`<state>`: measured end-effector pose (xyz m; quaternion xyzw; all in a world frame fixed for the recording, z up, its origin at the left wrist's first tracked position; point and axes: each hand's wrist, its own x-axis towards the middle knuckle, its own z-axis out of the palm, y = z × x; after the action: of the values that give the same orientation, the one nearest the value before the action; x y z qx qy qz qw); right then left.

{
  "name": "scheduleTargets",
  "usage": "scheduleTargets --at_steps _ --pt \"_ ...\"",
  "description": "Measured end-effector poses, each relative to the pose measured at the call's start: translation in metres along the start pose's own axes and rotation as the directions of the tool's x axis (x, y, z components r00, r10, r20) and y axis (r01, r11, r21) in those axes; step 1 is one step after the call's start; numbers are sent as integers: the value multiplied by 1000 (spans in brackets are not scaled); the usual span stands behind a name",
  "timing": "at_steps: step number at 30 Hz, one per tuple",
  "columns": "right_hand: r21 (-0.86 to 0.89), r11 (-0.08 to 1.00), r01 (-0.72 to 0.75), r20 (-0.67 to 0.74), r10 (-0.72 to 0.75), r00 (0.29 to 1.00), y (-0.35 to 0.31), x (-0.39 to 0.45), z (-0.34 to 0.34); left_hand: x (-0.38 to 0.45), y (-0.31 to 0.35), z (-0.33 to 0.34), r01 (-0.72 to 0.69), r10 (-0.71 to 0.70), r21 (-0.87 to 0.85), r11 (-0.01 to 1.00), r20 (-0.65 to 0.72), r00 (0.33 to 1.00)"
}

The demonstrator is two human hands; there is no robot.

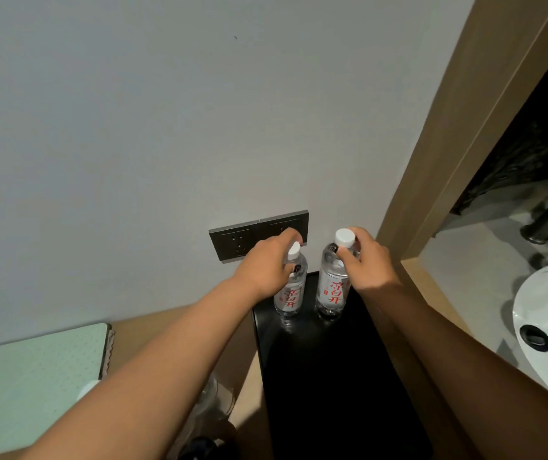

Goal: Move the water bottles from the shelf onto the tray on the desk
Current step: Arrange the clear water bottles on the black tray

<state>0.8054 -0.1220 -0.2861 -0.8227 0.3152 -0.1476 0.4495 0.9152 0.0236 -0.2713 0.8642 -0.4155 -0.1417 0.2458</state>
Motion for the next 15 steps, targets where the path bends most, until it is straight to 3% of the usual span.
scheduleTargets --at_steps 8,15 --pt "21 992 126 16 -127 992 14 10 8 3 3 12 29 -26 29 999 -94 995" --pt "-72 972 225 120 -215 969 11 21 10 3 3 9 56 -33 148 987 -153 988"
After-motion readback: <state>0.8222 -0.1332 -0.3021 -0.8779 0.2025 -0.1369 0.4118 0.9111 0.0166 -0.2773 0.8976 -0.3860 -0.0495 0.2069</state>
